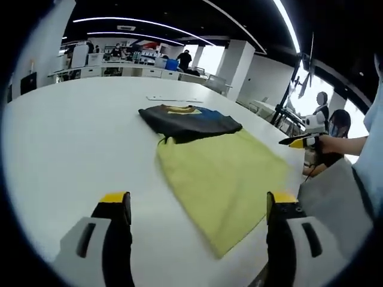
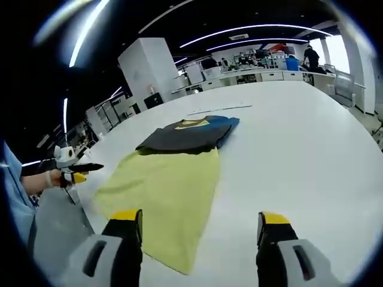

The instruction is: Fold the garment on the visible template until the final outline fits inside the template.

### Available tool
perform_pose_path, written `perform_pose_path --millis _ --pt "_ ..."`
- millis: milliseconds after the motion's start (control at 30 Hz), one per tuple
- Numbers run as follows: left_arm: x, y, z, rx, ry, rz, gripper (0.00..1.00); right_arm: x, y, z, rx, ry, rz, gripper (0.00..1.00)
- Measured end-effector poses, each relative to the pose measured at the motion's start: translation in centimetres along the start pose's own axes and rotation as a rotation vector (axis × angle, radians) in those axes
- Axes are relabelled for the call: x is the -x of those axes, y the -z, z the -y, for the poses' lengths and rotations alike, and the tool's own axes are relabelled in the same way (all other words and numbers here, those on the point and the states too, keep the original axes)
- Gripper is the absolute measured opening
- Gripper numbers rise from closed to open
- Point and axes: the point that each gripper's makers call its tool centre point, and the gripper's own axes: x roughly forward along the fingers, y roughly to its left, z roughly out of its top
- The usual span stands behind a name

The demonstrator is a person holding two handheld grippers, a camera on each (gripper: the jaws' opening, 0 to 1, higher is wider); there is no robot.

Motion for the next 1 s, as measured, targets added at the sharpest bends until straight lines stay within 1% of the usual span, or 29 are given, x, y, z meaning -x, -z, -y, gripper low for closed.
perform_pose_path --millis 100,167,233,300,400,467,533,567,600,633,667,733,767,800,833,900,1000 --pt "0.1 0.4 0.4 0.006 0.022 -0.009 0.86 0.3 0.5 -0.2 0.002 -0.004 -0.009 0.72" --pt "0.1 0.7 0.7 0.007 0.036 -0.023 0.8 0.4 1.2 -0.2 0.008 -0.003 -0.025 0.7" --pt "0.2 1.0 0.9 0.006 0.05 -0.027 0.75 0.5 1.8 -0.3 0.014 -0.008 -0.04 0.63" --pt "0.3 1.4 1.3 0.013 0.065 -0.042 0.73 0.6 2.5 -0.5 0.029 -0.014 -0.059 0.58" --pt "0.5 2.7 1.6 0.036 0.081 -0.089 0.66 0.7 3.7 -0.8 0.03 -0.024 -0.092 0.52" --pt "0.7 3.8 1.9 0.072 0.088 -0.133 0.57 0.6 4.4 -1.0 0.013 -0.036 -0.101 0.49" --pt "0.9 4.1 2.1 0.123 0.097 -0.13 0.48 0.6 4.9 -1.0 0.007 -0.034 -0.109 0.45" --pt "1.0 4.3 2.1 0.134 0.096 -0.137 0.45 0.7 5.2 -1.0 0.003 -0.035 -0.116 0.44" --pt "1.0 4.5 2.0 0.128 0.094 -0.136 0.44 0.7 5.5 -1.1 -0.004 -0.041 -0.122 0.41" --pt "1.1 4.7 2.2 0.122 0.101 -0.141 0.45 0.7 5.7 -1.2 -0.012 -0.047 -0.128 0.39" --pt "1.2 5.1 2.5 0.103 0.109 -0.159 0.46 0.7 5.8 -1.2 -0.013 -0.048 -0.131 0.38" --pt "1.2 5.8 2.6 0.092 0.105 -0.188 0.44 0.8 6.0 -1.2 -0.016 -0.049 -0.139 0.37" --pt "1.3 6.0 2.6 0.101 0.1 -0.191 0.43 0.8 6.0 -1.3 -0.017 -0.051 -0.135 0.36" --pt "1.3 5.8 2.6 0.107 0.104 -0.175 0.42 0.8 6.0 -1.3 -0.023 -0.054 -0.14 0.35" --pt "1.3 5.8 2.8 0.15 0.103 -0.173 0.41 0.8 6.0 -1.2 -0.023 -0.056 -0.137 0.34" --pt "1.1 5.8 2.7 0.158 0.101 -0.161 0.39 0.8 6.1 -1.5 -0.034 -0.065 -0.142 0.33" --pt "1.0 6.3 3.0 0.181 0.122 -0.188 0.3 0.8 6.5 -2.0 -0.04 -0.082 -0.153 0.27"
